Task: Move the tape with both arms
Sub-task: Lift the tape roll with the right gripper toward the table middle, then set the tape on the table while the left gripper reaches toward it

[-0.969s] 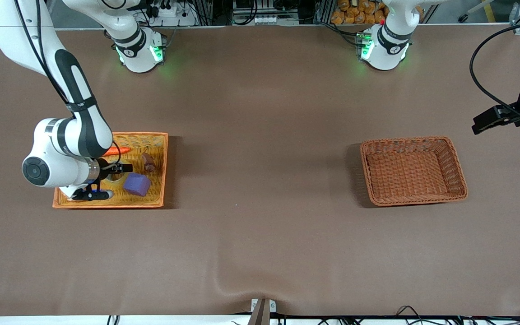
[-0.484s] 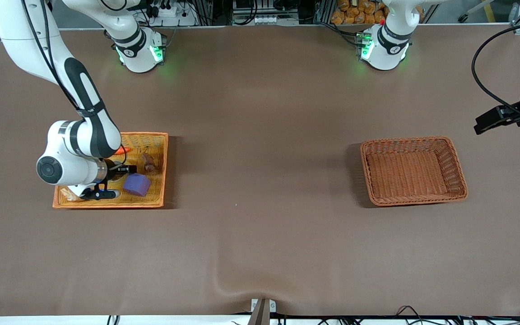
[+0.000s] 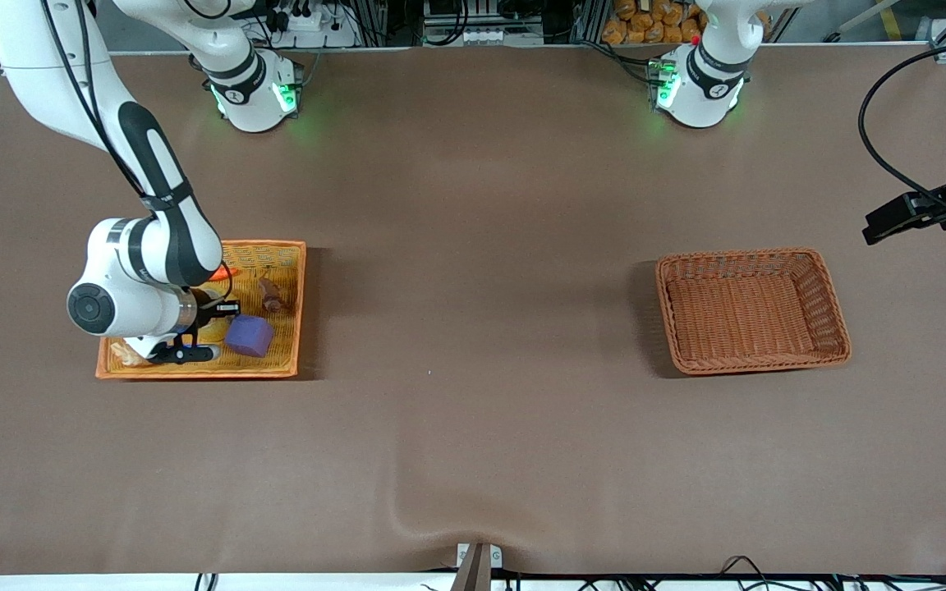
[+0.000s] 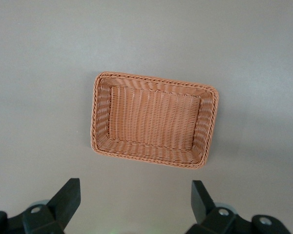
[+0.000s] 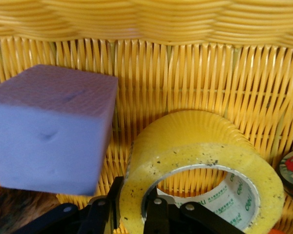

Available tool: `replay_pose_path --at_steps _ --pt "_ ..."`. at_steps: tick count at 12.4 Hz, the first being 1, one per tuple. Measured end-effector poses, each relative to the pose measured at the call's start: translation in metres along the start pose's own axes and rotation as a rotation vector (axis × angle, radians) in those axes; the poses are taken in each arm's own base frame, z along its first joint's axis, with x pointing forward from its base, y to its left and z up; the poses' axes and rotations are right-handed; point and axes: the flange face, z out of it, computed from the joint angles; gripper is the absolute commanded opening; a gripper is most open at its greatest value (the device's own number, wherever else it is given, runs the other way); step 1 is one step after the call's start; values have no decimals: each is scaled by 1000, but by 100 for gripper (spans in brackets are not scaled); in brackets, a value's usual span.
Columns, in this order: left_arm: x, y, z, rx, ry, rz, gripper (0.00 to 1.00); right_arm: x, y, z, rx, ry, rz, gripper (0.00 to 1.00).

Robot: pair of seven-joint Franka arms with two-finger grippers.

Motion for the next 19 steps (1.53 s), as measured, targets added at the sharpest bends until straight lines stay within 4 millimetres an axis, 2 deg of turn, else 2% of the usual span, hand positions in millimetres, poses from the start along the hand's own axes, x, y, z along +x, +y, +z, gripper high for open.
replay_pose_path --at_steps 2,3,5,7,9,10,11,14,16,17,19 --pt "0 0 0 0 0 0 100 -2 0 -7 3 -13 -16 0" --pt "0 0 0 -3 -1 0 100 -5 -2 -18 8 -29 -24 0" --pt "1 -4 0 -12 -4 -9 100 -11 -8 -59 19 -43 -38 0" --pt "2 -12 1 -17 -5 -20 100 -17 -23 -107 24 -43 -67 0" --pt "2 -13 1 -18 -6 -18 100 -23 -62 -155 27 -28 -97 0" --pt "2 -13 1 -18 -6 -17 100 -25 -92 -173 18 -3 -92 0" --pt "2 -12 1 -18 -6 -16 100 -29 -133 -187 12 26 -80 0" --pt "1 -6 1 -19 -6 -13 100 -50 -270 -207 75 70 13 0" --pt "-1 6 1 -20 -6 0 100 -60 -361 -193 89 108 68 0" --pt "-2 12 1 -20 -7 9 100 -61 -406 -176 114 140 101 0" --pt "-3 15 3 -19 -12 16 100 -65 -486 -124 171 207 126 0"
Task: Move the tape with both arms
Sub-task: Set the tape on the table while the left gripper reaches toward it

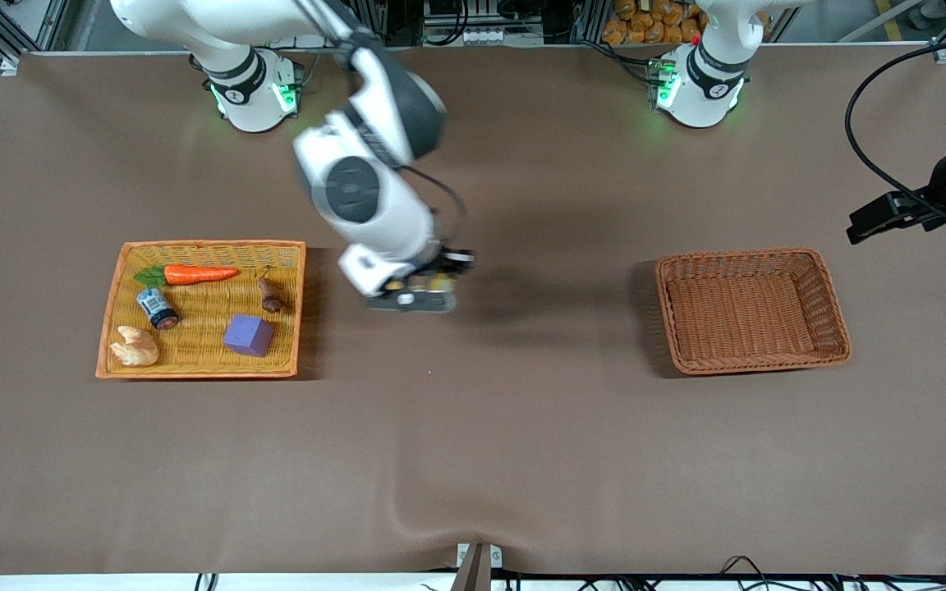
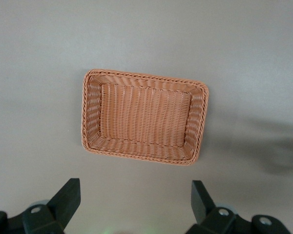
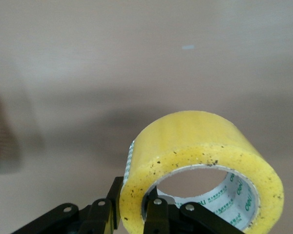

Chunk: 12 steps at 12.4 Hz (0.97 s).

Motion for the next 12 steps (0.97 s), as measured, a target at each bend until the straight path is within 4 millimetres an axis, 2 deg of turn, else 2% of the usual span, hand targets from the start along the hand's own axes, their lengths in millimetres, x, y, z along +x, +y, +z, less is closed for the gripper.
replay_pose_path --at_steps 2,4,5,6,7,8,9,11,12 --pt "1 -1 3 1 -5 -2 100 -25 -37 73 25 27 6 0" --pt "2 -1 4 1 -8 -3 100 -41 -50 139 30 48 34 0" --pt "2 -1 5 1 -9 -3 100 -42 -47 159 19 45 39 0" --pt "2 -1 6 2 -12 -2 100 -38 -43 171 5 41 45 0" --pt "4 -1 9 2 -17 -2 100 -34 -41 174 5 40 55 0" --pt "5 0 13 3 -24 -1 100 -32 -40 173 2 37 62 6" --pt "7 1 16 3 -30 1 100 -30 -39 173 1 38 67 31" --pt "9 11 24 5 -43 17 100 -27 -36 172 -1 40 75 100" --pt "11 17 29 6 -50 28 100 -24 -35 172 -2 43 77 100"
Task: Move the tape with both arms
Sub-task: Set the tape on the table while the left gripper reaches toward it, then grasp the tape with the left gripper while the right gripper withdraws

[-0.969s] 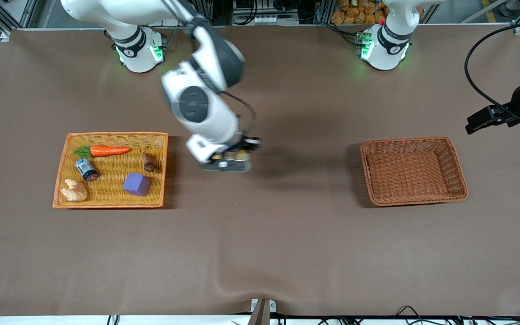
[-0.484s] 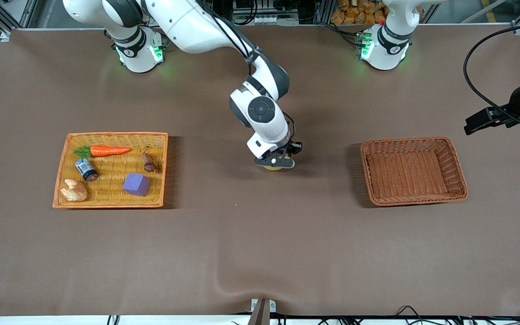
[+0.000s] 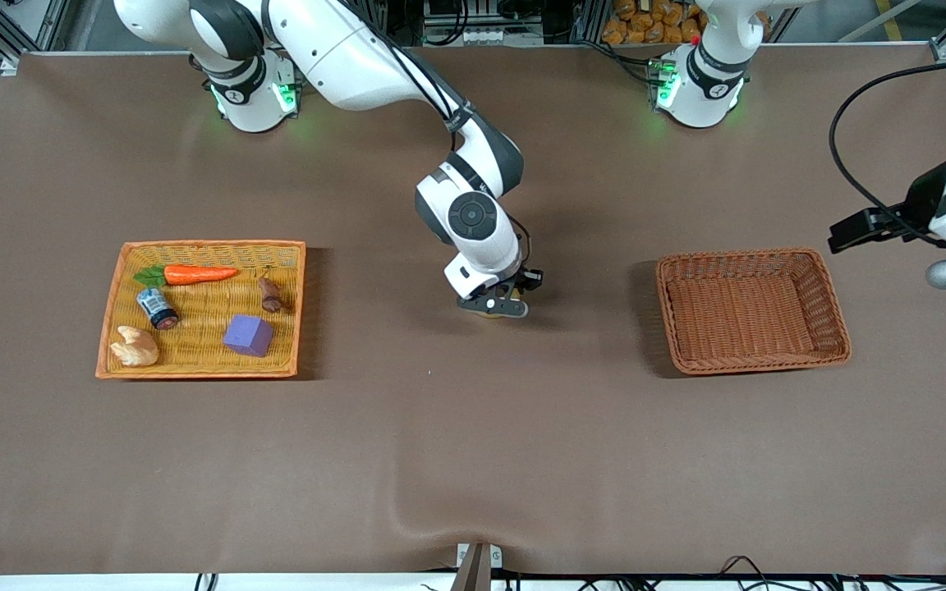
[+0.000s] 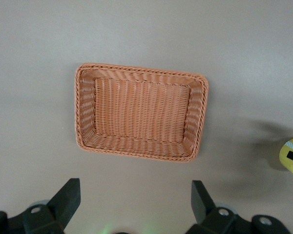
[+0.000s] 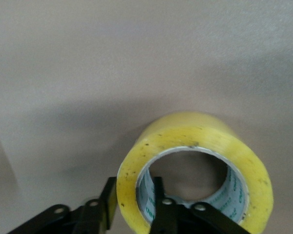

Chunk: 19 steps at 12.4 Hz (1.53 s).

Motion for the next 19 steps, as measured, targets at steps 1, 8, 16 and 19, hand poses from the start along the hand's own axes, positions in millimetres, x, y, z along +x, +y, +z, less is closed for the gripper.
replay_pose_path --at_steps 1,8,16,19 --pt "2 9 5 1 -6 15 100 2 1 0 -1 3 2 100" --pt "3 144 59 -38 3 150 100 37 -10 -148 75 86 1 100" --pt "-47 305 177 -109 46 125 100 124 168 -346 -68 67 -130 100" --pt "-66 353 241 -88 5 101 100 142 280 -411 -117 -29 -180 100"
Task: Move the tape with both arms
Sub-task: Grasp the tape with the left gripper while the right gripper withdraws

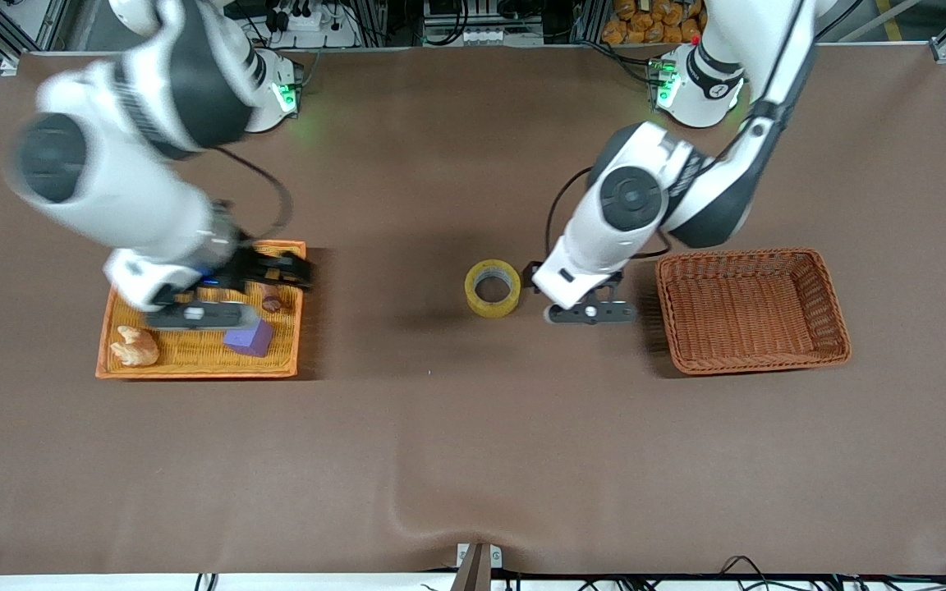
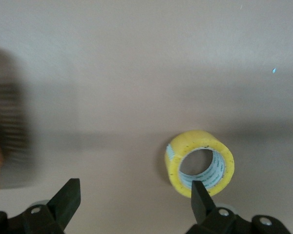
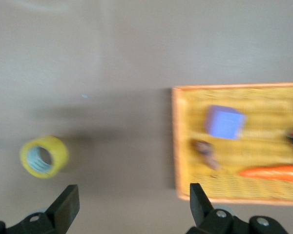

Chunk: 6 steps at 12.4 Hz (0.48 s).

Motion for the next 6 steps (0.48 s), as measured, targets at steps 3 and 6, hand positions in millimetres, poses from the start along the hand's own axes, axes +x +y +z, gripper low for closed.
replay_pose_path --at_steps 3,6 --pt "-14 32 67 30 -3 -28 100 -29 54 -43 -30 -42 -24 100" --pt "-25 51 114 20 -5 -45 86 -33 119 -66 -15 -18 -89 100"
